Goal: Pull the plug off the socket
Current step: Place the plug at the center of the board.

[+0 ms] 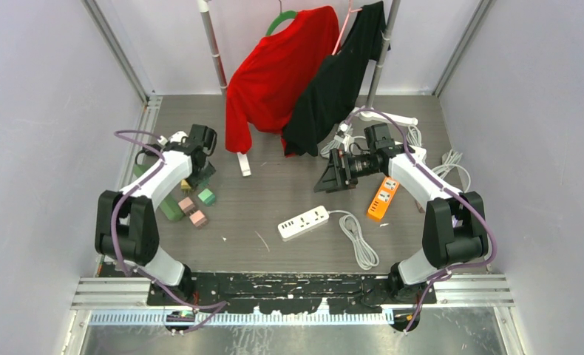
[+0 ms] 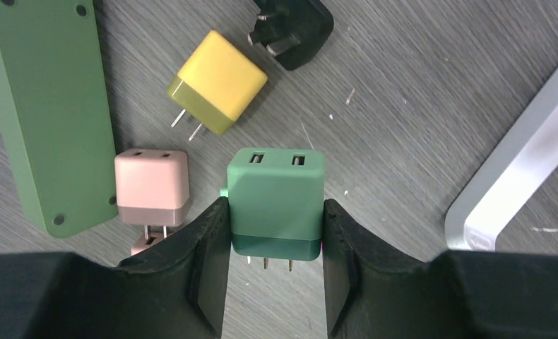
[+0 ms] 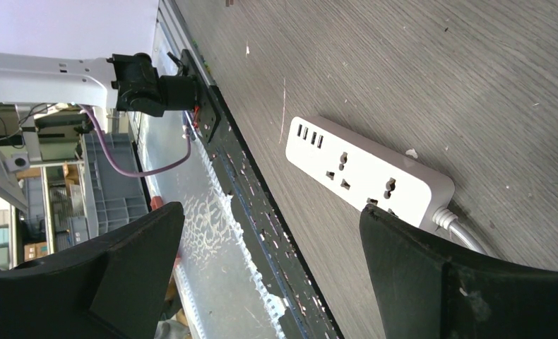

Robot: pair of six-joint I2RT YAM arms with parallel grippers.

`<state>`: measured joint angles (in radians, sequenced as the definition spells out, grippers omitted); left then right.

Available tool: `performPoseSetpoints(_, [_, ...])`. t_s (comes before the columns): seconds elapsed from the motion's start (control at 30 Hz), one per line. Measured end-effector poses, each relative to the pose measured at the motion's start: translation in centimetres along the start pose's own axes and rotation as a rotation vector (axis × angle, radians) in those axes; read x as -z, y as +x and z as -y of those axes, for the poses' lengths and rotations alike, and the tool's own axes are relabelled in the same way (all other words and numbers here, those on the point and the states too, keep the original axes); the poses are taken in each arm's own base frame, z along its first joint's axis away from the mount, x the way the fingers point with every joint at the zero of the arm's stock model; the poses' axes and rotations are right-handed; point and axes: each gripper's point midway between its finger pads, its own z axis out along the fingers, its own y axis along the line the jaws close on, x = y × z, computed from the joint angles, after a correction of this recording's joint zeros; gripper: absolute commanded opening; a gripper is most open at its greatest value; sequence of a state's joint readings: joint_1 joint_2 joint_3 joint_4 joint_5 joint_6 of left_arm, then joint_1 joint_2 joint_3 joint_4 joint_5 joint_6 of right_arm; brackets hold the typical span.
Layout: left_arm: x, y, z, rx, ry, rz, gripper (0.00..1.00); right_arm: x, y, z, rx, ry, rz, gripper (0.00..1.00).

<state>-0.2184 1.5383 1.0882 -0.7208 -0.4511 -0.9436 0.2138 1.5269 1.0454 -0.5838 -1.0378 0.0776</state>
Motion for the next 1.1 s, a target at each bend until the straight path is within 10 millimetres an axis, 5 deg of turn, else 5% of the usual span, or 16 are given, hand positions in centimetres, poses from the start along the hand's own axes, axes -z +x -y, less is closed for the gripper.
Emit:
performPoseSetpoints(0.27, [-3.0, 0.3, 0.2, 0.001, -0.063, -0.098, 0.04, 0.0, 0.0, 0.0, 0.000, 0.000, 0.000, 1.00])
performPoseSetpoints(0.43, [-4.0, 0.7, -0.1, 0.000, -0.087, -0.140, 0.63, 0.0, 0.0, 0.0, 0.000, 0.000, 0.000, 1.00])
performPoseSetpoints(0.57, [-4.0, 0.7, -0.3, -0.009, -0.091, -0.143, 0.78, 0.0, 0.0, 0.0, 0.000, 0.000, 0.000, 1.00])
performPoseSetpoints(0.9, [-0.5, -0.4, 0.0, 0.008, 0.023, -0.120, 0.86, 0.1, 0.3, 0.2, 0.015, 0.013, -0.007, 1.00])
performPoseSetpoints(1.1, [2.6, 1.9, -0.2, 0.017, 0.234, -0.132, 0.90, 0.8, 0.1, 0.3, 0.062, 0.042, 0.001, 1.00])
